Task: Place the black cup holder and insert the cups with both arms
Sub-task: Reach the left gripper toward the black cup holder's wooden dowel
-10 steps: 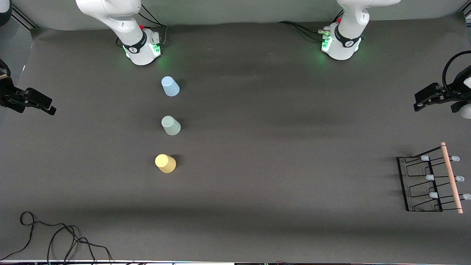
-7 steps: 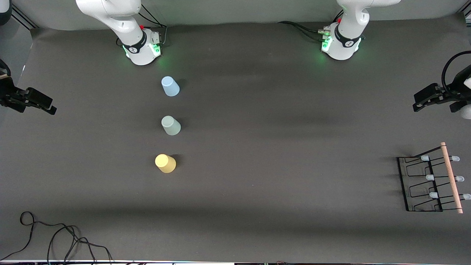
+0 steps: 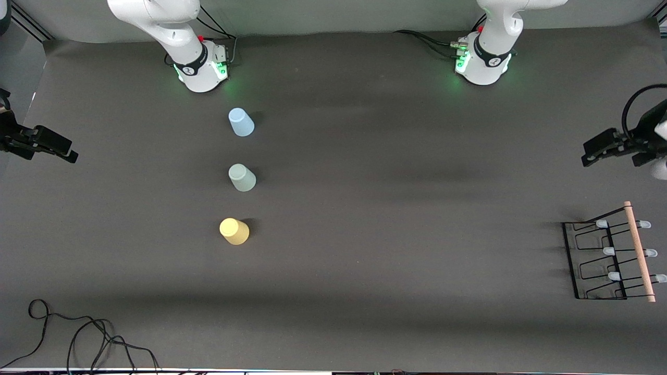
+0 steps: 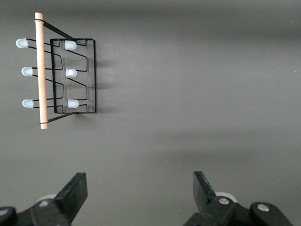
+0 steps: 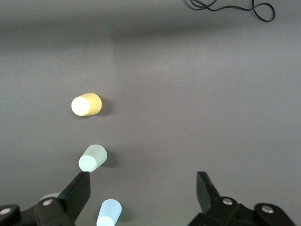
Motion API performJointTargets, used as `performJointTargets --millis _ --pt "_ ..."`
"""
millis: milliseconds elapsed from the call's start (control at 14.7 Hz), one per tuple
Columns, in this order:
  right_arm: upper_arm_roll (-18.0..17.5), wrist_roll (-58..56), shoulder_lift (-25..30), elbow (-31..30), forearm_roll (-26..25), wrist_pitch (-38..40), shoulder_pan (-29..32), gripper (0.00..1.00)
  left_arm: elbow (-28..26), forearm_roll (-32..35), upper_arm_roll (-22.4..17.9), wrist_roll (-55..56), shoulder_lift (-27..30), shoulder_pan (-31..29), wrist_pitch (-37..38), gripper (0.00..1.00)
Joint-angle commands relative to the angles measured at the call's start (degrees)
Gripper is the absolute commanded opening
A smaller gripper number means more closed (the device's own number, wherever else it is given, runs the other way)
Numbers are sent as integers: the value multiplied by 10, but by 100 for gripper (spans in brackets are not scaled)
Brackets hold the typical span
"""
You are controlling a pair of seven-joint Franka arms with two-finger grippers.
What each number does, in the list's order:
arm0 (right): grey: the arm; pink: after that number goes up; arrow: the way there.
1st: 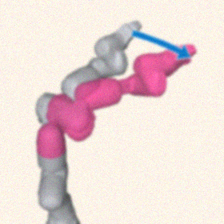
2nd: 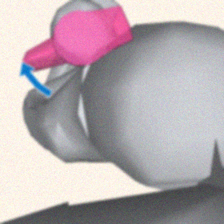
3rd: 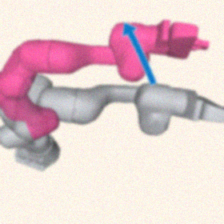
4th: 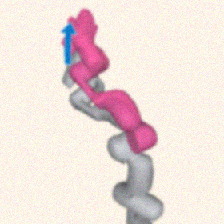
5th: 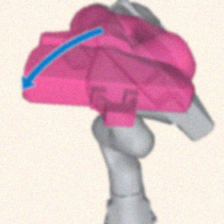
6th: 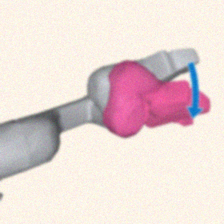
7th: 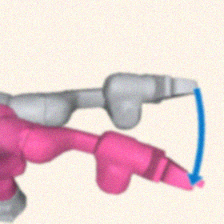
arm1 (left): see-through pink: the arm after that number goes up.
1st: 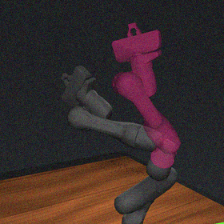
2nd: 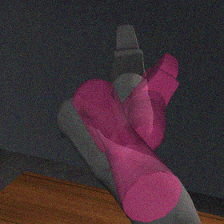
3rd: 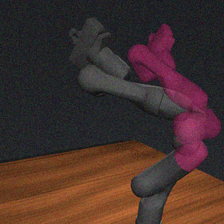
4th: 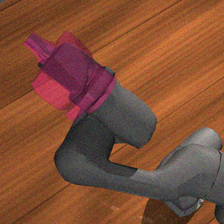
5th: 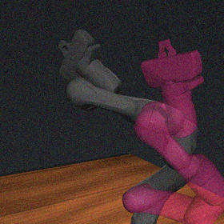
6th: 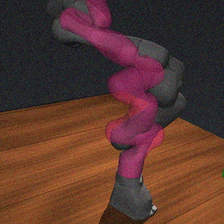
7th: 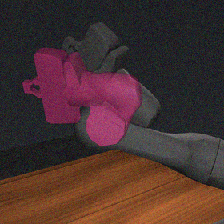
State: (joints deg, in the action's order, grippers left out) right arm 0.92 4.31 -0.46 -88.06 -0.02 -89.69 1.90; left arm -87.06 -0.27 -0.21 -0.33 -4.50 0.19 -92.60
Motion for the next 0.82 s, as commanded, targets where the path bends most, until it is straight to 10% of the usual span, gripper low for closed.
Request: performJointTargets --millis 0,748 --pt "4 -14 -9 20 10 15 -1 100 75 -4 -6 4 -74 -14 -1 100" --pt "4 -14 -9 19 9 16 -2 100 97 11 -5 -94 -226 -99 -176 100"
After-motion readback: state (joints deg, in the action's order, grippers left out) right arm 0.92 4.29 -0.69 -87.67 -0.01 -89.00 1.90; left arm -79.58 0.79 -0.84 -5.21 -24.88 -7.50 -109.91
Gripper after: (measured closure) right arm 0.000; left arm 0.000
